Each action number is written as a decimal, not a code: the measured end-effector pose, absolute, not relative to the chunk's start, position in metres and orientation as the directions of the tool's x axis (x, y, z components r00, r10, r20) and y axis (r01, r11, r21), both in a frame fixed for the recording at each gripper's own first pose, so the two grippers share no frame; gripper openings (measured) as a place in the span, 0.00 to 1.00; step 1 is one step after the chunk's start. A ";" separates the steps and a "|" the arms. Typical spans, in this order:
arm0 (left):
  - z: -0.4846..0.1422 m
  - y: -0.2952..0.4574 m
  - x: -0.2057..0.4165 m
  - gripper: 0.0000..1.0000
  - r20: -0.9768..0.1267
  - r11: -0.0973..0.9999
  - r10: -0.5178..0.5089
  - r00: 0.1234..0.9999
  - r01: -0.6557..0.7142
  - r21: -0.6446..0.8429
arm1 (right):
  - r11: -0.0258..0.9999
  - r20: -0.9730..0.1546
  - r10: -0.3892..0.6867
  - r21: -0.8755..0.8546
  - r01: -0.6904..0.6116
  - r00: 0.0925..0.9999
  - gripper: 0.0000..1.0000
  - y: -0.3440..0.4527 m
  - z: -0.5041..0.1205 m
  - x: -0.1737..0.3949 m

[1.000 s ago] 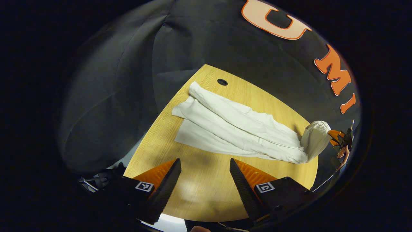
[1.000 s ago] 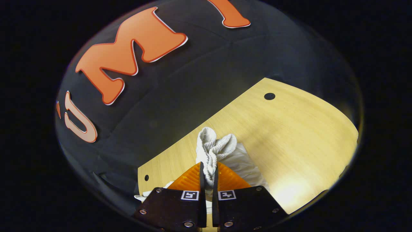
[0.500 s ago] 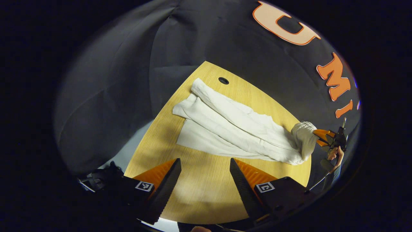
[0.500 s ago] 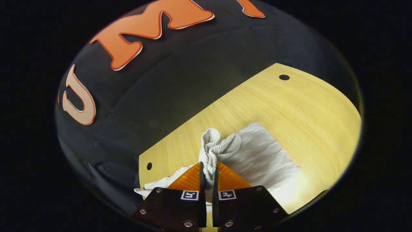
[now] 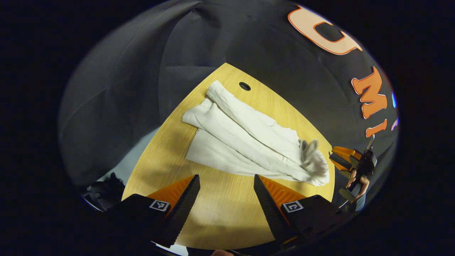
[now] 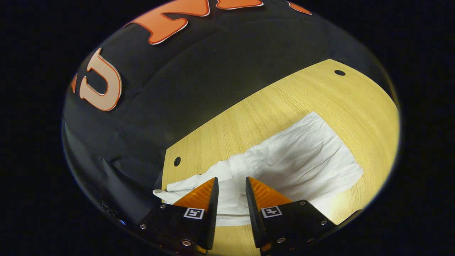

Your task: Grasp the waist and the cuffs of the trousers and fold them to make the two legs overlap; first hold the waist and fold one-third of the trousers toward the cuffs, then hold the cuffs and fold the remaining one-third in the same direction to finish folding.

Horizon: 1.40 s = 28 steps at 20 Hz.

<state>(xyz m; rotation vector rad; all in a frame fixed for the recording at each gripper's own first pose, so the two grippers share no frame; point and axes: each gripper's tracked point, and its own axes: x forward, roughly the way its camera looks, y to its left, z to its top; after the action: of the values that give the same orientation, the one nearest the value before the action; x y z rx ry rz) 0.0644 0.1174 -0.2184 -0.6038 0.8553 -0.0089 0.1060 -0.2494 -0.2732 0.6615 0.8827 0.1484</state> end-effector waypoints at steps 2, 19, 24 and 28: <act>-0.219 0.117 0.068 1.00 -0.699 0.810 -0.246 0.671 -0.254 -0.528 | 0.809 -0.667 0.384 0.577 0.115 0.639 0.56 -0.256 -0.272 0.102; -0.272 0.139 0.108 0.99 -0.673 0.487 -0.188 0.716 -0.527 -0.697 | 0.838 -0.601 0.201 0.514 0.182 0.774 0.93 -0.383 -0.234 0.087; -0.268 0.143 0.140 0.97 -0.643 0.480 -0.163 0.748 -0.509 -0.714 | 0.866 -0.633 0.126 0.445 0.227 0.764 0.93 -0.418 -0.243 0.069; -0.265 0.139 0.165 0.99 -0.628 0.501 -0.158 0.762 -0.486 -0.716 | 0.860 -0.651 0.109 0.441 0.257 0.752 0.93 -0.428 -0.251 0.057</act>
<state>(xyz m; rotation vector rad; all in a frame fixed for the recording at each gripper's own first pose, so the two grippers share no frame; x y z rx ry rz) 0.1647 0.1391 -0.2654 -1.0486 0.7064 0.2194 0.0566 -0.4276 -0.2511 0.5420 0.7247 -0.0856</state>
